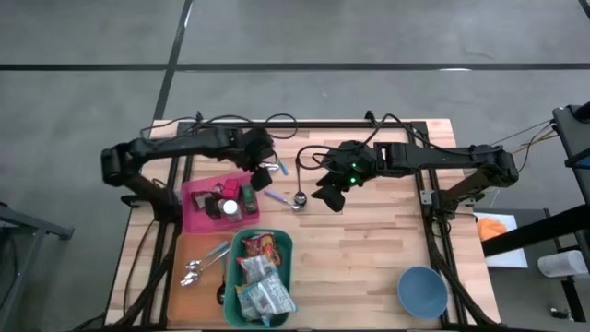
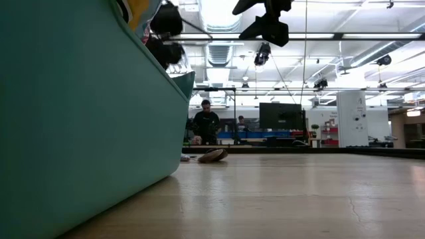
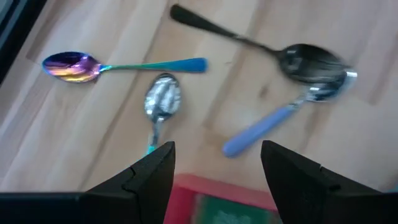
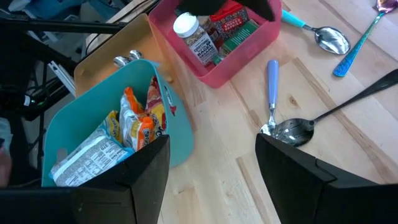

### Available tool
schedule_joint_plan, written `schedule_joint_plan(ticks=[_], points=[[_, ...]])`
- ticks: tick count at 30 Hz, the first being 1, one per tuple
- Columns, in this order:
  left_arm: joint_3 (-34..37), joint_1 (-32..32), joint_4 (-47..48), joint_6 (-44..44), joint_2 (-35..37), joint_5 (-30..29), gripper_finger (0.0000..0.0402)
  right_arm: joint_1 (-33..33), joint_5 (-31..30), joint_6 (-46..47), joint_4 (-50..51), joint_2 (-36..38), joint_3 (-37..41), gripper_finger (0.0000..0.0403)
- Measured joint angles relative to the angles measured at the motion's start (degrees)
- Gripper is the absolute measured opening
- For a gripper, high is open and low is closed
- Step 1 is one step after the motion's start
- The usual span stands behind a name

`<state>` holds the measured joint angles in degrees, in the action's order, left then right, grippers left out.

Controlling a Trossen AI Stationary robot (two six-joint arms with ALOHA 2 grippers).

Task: Pick & Place Food Item
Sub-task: Put the light blue spoon into the orange bin

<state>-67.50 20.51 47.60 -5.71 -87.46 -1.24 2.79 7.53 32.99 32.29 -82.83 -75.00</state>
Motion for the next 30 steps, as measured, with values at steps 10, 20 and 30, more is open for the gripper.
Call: schedule_joint_plan(ticks=[10, 20, 30], points=[[-0.7, 4.5, -1.7, 4.3, -8.4, -0.2, 0.0236, 0.0, 0.0, 0.0, 0.0, 0.0, 0.0, 0.0233], [-0.7, 5.9, -4.2, 7.3, -13.5, 0.5, 0.0236, 0.0, 0.0, 0.0, 0.0, 0.0, 0.0, 0.0233], [0.2, 8.4, -6.4, 9.1, -15.1, 0.5, 0.0236, 0.0, -0.2, 0.0, 0.0, 0.0, 0.0, 0.0233]])
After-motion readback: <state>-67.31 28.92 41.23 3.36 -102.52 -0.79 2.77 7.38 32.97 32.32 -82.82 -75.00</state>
